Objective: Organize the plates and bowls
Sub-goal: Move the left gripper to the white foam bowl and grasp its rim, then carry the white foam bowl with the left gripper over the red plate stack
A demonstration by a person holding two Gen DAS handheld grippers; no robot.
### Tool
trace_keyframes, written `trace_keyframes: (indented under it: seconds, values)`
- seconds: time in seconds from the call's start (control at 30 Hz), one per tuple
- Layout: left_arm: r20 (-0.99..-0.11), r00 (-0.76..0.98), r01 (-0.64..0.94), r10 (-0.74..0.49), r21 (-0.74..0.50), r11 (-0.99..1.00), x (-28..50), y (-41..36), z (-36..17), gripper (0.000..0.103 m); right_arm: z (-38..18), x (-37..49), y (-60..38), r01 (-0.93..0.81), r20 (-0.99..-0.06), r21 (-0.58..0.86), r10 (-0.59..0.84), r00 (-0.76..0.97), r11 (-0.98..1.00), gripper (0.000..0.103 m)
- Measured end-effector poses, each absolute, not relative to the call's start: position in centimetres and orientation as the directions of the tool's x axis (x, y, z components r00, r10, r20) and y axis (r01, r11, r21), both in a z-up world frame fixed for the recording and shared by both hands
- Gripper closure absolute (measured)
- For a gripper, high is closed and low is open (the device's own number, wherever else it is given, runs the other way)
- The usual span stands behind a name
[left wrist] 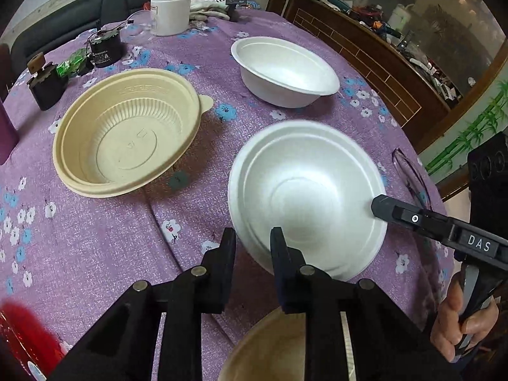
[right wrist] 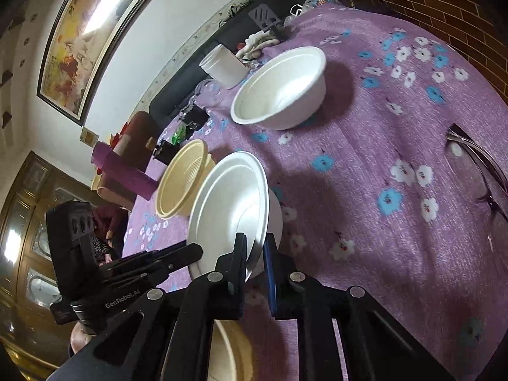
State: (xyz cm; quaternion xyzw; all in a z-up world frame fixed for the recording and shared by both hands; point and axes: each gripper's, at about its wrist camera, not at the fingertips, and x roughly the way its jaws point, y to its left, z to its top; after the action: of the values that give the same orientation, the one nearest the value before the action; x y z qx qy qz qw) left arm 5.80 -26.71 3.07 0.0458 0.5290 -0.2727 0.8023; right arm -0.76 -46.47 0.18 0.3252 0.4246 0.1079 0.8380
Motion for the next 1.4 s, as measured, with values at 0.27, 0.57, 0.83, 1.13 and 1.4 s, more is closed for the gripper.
trace_keyframes:
  seconds: [0.27, 0.57, 0.83, 1.13, 1.4]
  values:
    - [-0.875, 0.321, 0.442, -0.361, -0.198, 0.875, 7.8, -26.7, 2.5, 0.062, -0.5, -0.8, -47.4, 0.136, -0.659, 0.623, 0.424, 0.622, 0.77, 0.089]
    - [-0.832, 0.407, 0.493, -0.377, -0.147, 0.857, 5.7, -27.7, 4.7, 0.09, 0.2, -1.5, -47.0, 0.135, -0.658, 0.585, 0.371, 0.656, 0.799, 0.089]
    - [-0.756, 0.53, 0.497, -0.384, -0.09, 0.863, 1.8, -25.2, 9.3, 0.088, 4.6, -3.8, -45.2, 0.064, -0.6, 0.554, 0.345, 0.722, 0.83, 0.089]
    - [-0.742, 0.593, 0.394, -0.313, -0.072, 0.916, -2.1, -17.6, 8.8, 0.086, 5.8, -4.7, -38.3, -0.073, -0.596, 0.519, 0.422, 0.683, 0.852, 0.088]
    - [-0.751, 0.606, 0.299, -0.262, -0.091, 0.95, -4.5, -10.9, 7.4, 0.077, 4.4, -4.1, -30.8, -0.172, -0.645, 0.478, 0.477, 0.597, 0.861, 0.087]
